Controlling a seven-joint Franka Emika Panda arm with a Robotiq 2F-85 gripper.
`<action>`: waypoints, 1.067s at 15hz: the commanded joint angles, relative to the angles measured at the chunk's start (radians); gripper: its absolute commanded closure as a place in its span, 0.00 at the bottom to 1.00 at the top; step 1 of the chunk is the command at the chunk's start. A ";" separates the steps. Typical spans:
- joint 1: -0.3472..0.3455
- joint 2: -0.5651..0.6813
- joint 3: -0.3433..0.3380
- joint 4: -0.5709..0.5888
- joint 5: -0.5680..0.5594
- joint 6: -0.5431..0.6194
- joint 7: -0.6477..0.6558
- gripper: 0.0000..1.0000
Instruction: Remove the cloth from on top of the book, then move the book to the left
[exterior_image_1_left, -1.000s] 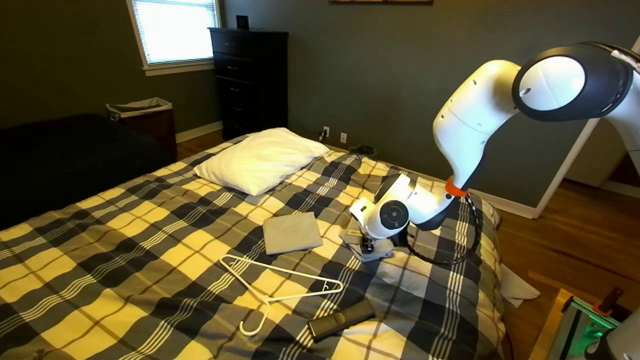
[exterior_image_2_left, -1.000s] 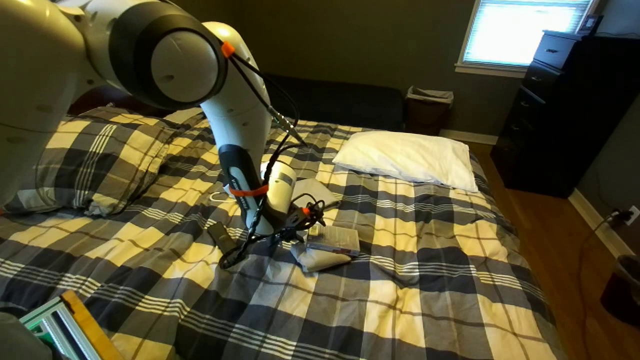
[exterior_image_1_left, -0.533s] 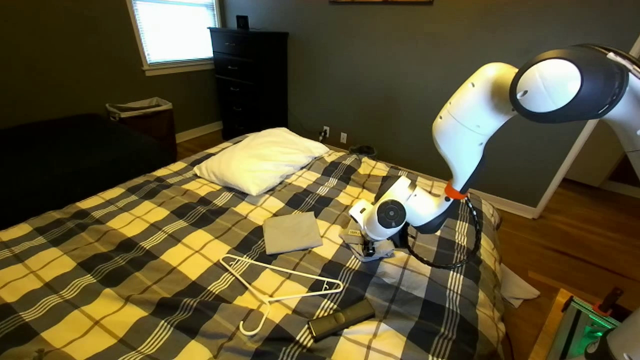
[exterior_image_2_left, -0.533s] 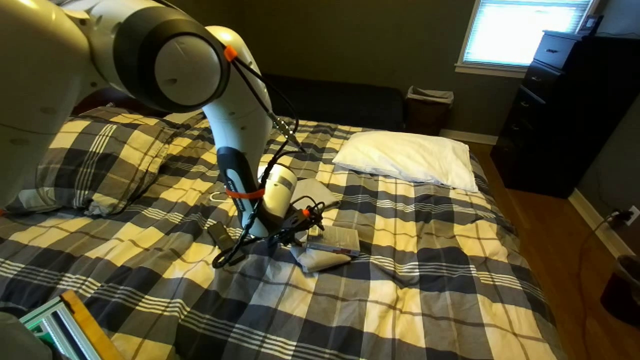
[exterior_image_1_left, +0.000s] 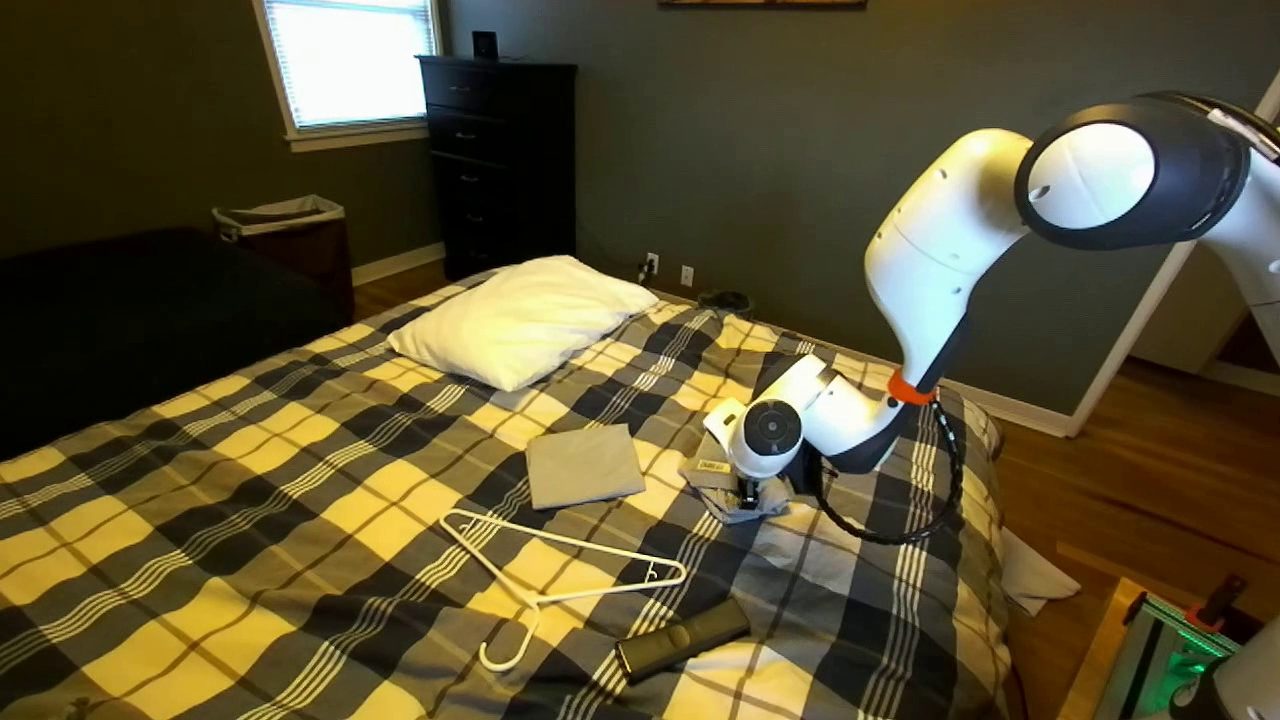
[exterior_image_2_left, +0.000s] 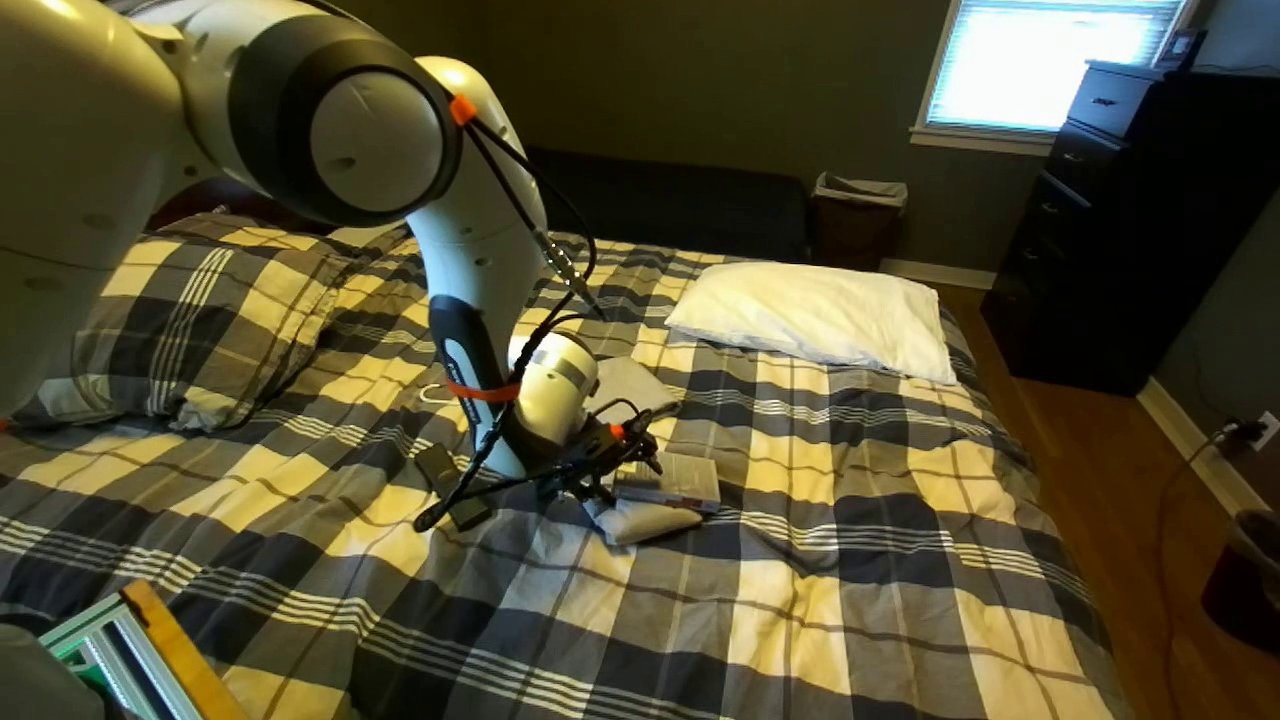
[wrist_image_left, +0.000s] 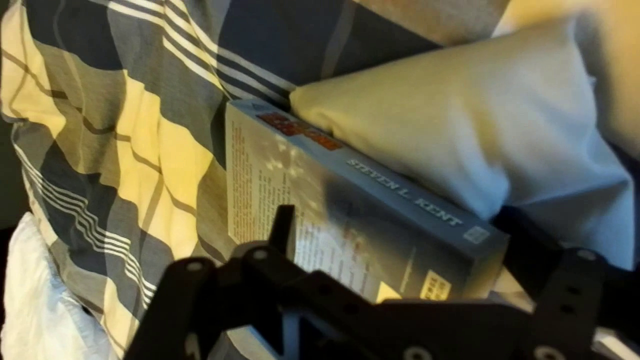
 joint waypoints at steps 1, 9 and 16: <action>0.029 0.016 -0.021 0.018 0.026 -0.082 0.032 0.00; 0.056 0.004 -0.019 0.027 -0.018 -0.162 0.153 0.00; 0.063 -0.041 -0.006 0.008 -0.021 -0.128 0.158 0.00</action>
